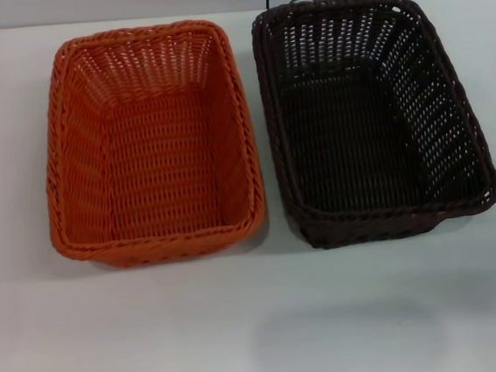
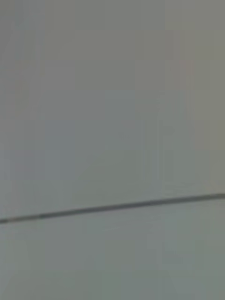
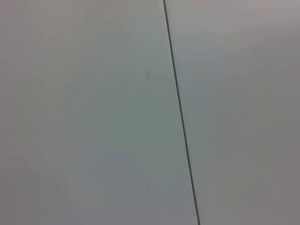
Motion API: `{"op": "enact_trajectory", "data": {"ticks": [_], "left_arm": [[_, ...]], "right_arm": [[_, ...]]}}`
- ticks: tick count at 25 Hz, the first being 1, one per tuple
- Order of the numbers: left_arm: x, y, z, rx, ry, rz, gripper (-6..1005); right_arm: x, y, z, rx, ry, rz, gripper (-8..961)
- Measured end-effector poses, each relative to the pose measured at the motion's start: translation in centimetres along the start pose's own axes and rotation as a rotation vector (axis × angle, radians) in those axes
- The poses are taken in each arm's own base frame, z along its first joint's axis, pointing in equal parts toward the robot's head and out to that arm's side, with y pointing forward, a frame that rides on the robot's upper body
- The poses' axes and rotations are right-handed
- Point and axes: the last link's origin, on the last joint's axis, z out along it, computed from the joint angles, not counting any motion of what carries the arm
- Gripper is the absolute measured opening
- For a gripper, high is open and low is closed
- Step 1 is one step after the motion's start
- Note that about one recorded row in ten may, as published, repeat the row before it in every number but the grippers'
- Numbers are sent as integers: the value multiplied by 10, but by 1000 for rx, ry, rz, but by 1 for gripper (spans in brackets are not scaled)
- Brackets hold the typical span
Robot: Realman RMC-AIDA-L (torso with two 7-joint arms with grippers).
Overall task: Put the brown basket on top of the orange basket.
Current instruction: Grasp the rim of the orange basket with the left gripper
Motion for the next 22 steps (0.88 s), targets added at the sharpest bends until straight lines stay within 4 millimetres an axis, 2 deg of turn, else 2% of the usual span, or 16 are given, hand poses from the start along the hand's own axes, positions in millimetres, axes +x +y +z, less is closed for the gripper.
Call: {"op": "enact_trajectory", "data": {"ticks": [1,3,4,13,22], "left_arm": [[0,0,0,0,0,0,785],[26,12,-2,-33,-66,19,785],[32,17,-2,-42,-100,26,785],[63,47,6,-118,-421,63,784],[66,74,3,-270,-590,24,785]], "right_arm": [[0,0,0,0,0,0,832],[0,0,0,0,0,0,832],[0,0,0,0,0,0,832],[1,-2,4,0,3,-8,833],[3,-6,2,26,16,-8,833]]}}
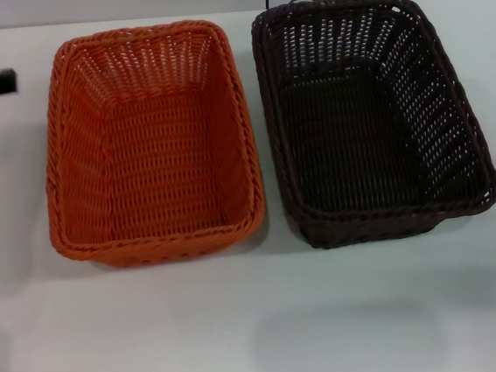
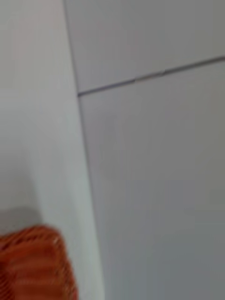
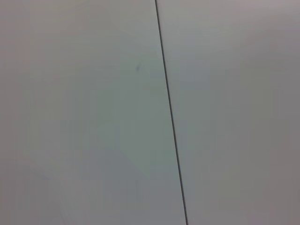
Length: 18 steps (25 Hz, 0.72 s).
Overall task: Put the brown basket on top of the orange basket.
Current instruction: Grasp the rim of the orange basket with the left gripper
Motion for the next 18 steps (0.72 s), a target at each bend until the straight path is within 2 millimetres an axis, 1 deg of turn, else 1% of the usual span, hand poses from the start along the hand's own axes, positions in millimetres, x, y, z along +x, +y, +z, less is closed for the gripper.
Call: {"op": "enact_trajectory", "data": {"ticks": [1,2,3,4,6,9,11,14,18], "left_arm": [[-3,8,1,-28,-24,6,785],[-3,8,1,-28,-24,6,785],[-5,18,2,-60,-49,8,785],[-5,18,2,-60,-49,8,785],[-11,26,5,-93,-80,8,784],[-15,30,8,-104,-98,10,784],[-22,31,15,-112,-131,4,784],[-25,31,17,-113,-143,1,784],[-35,33,30,-122,-190,-7,785]], "right_arm": [[0,-1,-1,3,2,-2,833],[0,-1,-1,3,2,-2,833],[0,-3,-2,7,2,-7,833],[0,-3,-2,7,2,-7,833],[1,-4,-3,7,2,-10,833],[1,-4,-3,7,3,-11,833],[1,-4,-4,7,3,-11,833],[1,-4,-4,7,3,-11,833],[1,-4,-4,9,4,-12,833]]}}
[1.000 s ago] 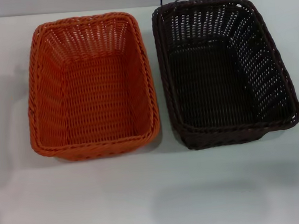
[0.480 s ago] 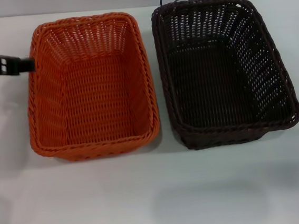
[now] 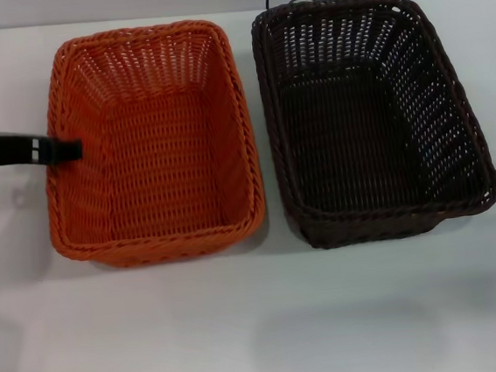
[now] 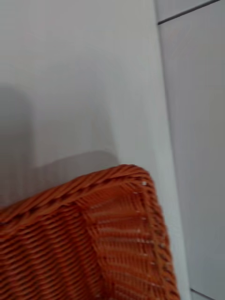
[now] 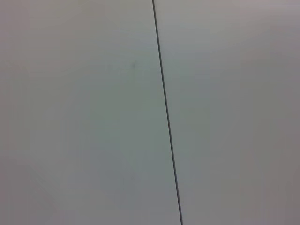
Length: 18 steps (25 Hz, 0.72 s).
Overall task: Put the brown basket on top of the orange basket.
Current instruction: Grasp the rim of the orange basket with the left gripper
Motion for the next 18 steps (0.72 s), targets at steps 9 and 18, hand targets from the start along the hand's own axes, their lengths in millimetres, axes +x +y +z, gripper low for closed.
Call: {"op": "enact_trajectory", "data": {"ticks": [9,18], "left_arm": [[-1,11,12,-28,-36,22,774],[-2,13,15,-30,-42,42,680]], "right_arm": [[0,-1,-1,3,2,-2,832],[0,-1,-1,3,3,-1,832]]}}
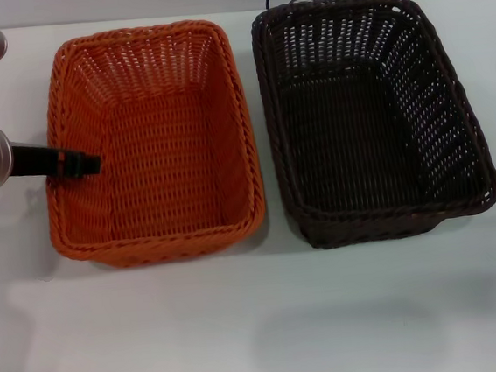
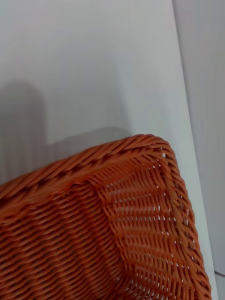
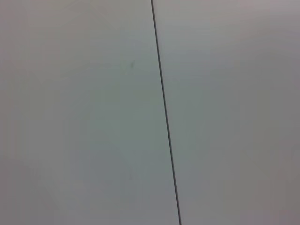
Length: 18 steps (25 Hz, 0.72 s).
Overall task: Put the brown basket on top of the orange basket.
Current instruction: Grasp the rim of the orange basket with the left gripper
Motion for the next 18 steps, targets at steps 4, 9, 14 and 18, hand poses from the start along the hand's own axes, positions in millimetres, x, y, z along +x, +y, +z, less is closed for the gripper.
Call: {"op": "enact_trajectory", "data": {"ticks": [4,9,14,18], "left_arm": [[1,-1,0,6,5,4,638],[2,-3,-1,11,8,32,477],[3,-4,-1,12,6,61,260],[8,-3,-3,7,13,137,261]], "right_arm": [[0,0,0,-1,3,0,832],[1,-1,1,1,7,-1,832],[1,0,2,-1,4,0,832],[0,0,2,-2,3,0,832]]}}
